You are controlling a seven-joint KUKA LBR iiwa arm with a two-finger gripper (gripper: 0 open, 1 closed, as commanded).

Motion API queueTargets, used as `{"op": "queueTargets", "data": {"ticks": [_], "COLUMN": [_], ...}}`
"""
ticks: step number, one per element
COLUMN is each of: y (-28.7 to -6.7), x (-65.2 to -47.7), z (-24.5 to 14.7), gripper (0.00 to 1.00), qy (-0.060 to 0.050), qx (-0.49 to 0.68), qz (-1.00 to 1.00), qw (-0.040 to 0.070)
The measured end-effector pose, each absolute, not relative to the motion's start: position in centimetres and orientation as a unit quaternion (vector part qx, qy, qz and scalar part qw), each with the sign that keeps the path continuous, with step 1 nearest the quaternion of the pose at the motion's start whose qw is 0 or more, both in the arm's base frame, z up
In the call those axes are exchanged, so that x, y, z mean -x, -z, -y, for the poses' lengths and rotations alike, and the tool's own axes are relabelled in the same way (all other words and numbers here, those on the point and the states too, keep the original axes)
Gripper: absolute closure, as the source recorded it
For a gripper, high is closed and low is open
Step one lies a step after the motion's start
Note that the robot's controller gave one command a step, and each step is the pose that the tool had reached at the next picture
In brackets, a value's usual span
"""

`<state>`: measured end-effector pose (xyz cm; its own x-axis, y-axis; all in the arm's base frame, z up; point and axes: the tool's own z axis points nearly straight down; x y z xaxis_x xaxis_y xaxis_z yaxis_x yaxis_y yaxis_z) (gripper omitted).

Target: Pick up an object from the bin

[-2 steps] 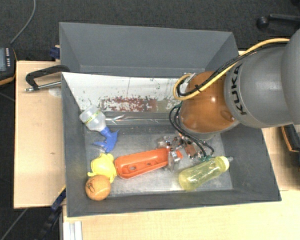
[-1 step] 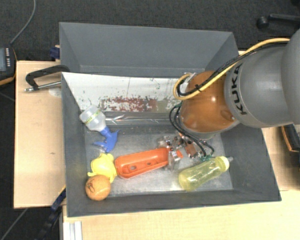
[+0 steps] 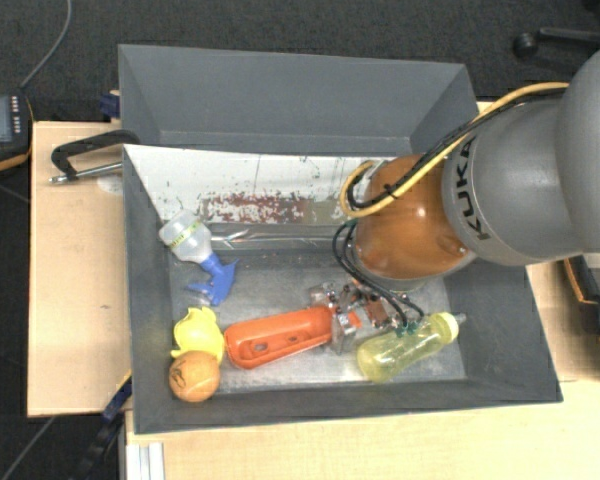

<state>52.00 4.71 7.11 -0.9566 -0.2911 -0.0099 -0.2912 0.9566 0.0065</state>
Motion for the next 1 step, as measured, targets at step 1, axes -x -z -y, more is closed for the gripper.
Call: {"op": "queueTargets", "data": {"ticks": [1], "y": [-7.11], "x": [-51.23], "z": [-5.40], "gripper": [1.00], "qy": [-0.005], "qx": [0.156], "qz": [-0.988], "qw": [0.003]}}
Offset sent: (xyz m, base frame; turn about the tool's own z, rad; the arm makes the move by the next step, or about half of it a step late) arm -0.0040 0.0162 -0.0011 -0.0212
